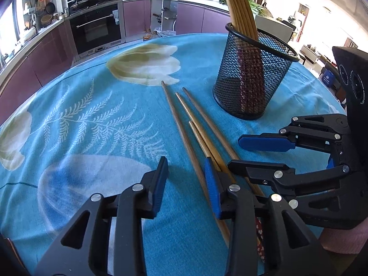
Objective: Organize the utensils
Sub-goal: 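Grasp a chopstick from the pile with the left tool while the right tool grasps another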
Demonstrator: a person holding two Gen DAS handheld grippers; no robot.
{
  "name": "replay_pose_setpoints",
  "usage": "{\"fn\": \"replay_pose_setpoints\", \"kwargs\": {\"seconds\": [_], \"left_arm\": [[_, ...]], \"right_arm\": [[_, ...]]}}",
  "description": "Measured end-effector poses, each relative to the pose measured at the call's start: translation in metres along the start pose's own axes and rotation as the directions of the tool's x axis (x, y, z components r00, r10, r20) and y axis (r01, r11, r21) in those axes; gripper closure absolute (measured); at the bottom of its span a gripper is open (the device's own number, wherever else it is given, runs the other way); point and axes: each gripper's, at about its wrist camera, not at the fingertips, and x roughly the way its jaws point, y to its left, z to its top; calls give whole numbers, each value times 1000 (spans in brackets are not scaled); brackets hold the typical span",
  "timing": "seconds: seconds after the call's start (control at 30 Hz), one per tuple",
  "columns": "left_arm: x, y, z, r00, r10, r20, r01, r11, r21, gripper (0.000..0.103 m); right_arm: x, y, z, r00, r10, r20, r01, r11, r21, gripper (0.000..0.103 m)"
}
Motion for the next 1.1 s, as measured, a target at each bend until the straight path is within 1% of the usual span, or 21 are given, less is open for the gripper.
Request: {"fn": "replay_pose_setpoints", "kwargs": {"seconds": [0.07,0.1,0.17,0.23,0.37,0.57,0.67,0.77,0.93,1.1], "left_arm": [[1,0,2,1000,4,-1,-4,1000,-6,79],[1,1,2,1000,0,-1,0,1000,-12,81],[1,0,2,1000,-13,-1,13,1000,-21,89],[0,1,1,1000,-19,1,19,999,-30,91],[-3,3,-2,1000,-22,8,23,998,-66,94],[-10,10,-8,999,-26,24,28,994,-110,95],[-16,12,-10,999,-29,31,33,993,-118,95],[-20,9,-15,999,-34,28,37,994,-107,95],[-22,3,-25,999,-52,11,53,995,-88,95],[-20,0,-27,998,-61,-5,61,996,-69,95]], "right_arm": [[1,-1,1,1000,0,3,0,1000,11,84],[1,-2,1,1000,4,4,-4,1000,16,85],[0,-4,1,1000,17,4,-17,999,28,89],[-1,-7,0,999,32,3,-33,998,44,90],[-4,-13,-3,998,60,10,-61,994,92,94],[-12,-22,-5,997,72,36,-76,987,141,97],[-20,-22,-5,995,85,55,-92,987,135,97],[-25,-20,-5,993,99,58,-105,987,118,97],[-21,-14,-8,993,115,26,-117,989,91,97],[-17,-9,-10,995,97,6,-97,993,72,96]]}}
